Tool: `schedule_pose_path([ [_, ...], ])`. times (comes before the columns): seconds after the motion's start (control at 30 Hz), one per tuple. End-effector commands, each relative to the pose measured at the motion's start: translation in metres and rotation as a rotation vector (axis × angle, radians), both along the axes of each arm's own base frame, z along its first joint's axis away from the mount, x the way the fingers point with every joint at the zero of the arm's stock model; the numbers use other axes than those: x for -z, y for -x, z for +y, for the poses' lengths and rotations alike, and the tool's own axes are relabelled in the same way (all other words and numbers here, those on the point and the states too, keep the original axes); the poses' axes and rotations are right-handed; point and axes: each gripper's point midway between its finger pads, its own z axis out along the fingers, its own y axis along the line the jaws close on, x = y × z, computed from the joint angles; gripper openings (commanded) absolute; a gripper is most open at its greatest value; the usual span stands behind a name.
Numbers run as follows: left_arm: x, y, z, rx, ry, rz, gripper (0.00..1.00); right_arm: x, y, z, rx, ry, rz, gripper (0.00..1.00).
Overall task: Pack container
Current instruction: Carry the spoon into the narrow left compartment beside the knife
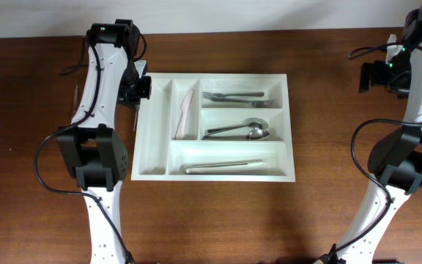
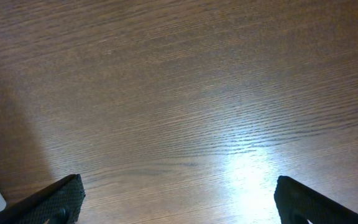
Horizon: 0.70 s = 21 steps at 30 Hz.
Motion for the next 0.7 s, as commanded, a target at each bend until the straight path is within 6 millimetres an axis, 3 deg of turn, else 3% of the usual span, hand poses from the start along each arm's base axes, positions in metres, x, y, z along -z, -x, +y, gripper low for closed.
schedule_pose_path([
  [0.0, -0.001, 0.0, -0.006, 0.062, 0.015, -0.001, 0.02, -0.001, 0.001, 0.001, -0.005, -0.005, -0.001, 0.99],
  [0.23, 0.0, -0.005, -0.009, 0.065, 0.031, -0.021, 0.02, -0.001, 0.001, 0.001, -0.005, -0.005, -0.001, 0.99],
  [0.67, 0.011, -0.007, -0.045, 0.114, 0.088, -0.02, 0.02, -0.001, 0.001, 0.001, -0.006, -0.005, -0.001, 0.99],
])
